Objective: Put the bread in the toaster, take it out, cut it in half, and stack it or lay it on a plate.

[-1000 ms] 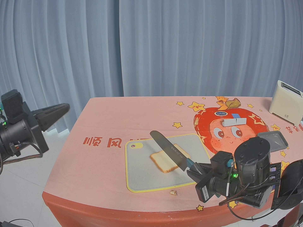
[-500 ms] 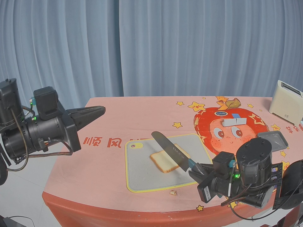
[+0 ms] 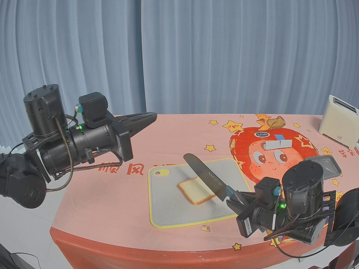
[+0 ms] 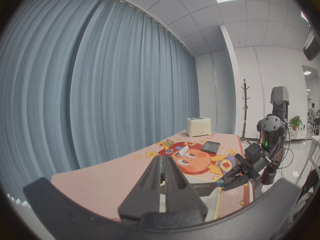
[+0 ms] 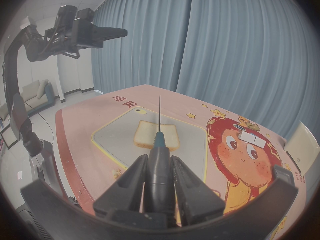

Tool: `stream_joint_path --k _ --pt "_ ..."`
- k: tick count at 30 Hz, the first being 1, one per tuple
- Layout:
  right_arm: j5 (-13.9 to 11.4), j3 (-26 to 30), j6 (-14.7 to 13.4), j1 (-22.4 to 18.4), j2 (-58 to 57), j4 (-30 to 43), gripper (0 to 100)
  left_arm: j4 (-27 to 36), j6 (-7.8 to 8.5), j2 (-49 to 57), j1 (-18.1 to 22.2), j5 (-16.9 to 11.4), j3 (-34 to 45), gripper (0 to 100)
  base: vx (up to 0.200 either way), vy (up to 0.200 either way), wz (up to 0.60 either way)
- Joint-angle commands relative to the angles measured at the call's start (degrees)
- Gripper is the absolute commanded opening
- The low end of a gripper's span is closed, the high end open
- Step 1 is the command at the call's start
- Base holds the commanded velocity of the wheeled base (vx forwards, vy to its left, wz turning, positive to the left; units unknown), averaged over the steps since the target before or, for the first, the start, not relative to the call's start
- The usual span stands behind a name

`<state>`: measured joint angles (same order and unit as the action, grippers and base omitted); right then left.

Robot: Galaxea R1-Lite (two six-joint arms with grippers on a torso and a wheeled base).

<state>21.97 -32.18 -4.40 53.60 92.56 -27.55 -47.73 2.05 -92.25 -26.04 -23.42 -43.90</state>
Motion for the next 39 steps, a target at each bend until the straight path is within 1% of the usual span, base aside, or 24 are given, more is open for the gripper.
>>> stream_joint_path --k 1,2,3,4,6,10,14,21,26,32,33,39 --pt "0.0 0.3 0.0 -0.3 0.7 0.0 0 -10.0 -1.08 -11.9 -1.3 -1.5 0.8 0 0.000 0.000 0.00" --pt "-0.1 0.2 0.0 -0.2 0.6 0.0 0 -12.6 -1.17 -13.1 -1.9 -1.9 1.4 0 0.000 0.000 0.00" --pt "-0.1 0.3 0.0 -0.2 0.6 0.0 0 -12.8 -1.17 -13.3 -2.0 -2.0 1.4 0 0.000 0.000 0.00" --pt "-0.1 0.3 0.0 0.1 0.6 0.0 0 -15.6 -1.43 -14.5 -2.3 -2.2 1.8 0 0.000 0.000 0.00" --pt "-0.1 0.3 -0.1 0.4 0.8 0.0 0 -16.3 -1.43 -15.3 -2.3 -2.2 1.6 0 0.000 0.000 0.00" --pt "-0.1 0.5 -0.1 0.6 1.7 -0.6 0 -16.3 -1.34 -16.2 -3.7 -2.2 2.0 0 0.000 0.000 0.00" --pt "-0.1 0.5 -0.1 0.7 1.8 -0.6 0 -16.3 -1.34 -16.5 -4.1 -1.5 2.2 0 0.000 0.000 0.00" --pt "0.0 0.5 -0.1 0.7 1.8 -0.6 0 -16.4 -1.08 -18.3 -5.6 -1.3 2.3 0 0.000 0.000 0.00" --pt "0.1 0.5 -0.1 0.6 1.2 -0.6 0 -16.3 -1.26 -18.4 -6.7 0.8 1.4 0 0.000 0.000 0.00" --pt "0.2 0.5 -0.1 0.5 1.7 -0.6 0 -16.3 -1.26 -19.8 -7.6 1.1 0.7 0 0.000 0.000 0.00" --pt "0.2 0.5 -0.1 0.5 1.7 -0.5 0 -16.4 -1.26 -21.7 -8.7 1.3 0.2 0 0.000 0.000 0.00" --pt "0.2 0.5 -0.1 0.7 1.7 -0.3 0 -16.4 -1.26 -23.3 -8.7 2.9 -1.2 0 0.000 0.000 0.00"
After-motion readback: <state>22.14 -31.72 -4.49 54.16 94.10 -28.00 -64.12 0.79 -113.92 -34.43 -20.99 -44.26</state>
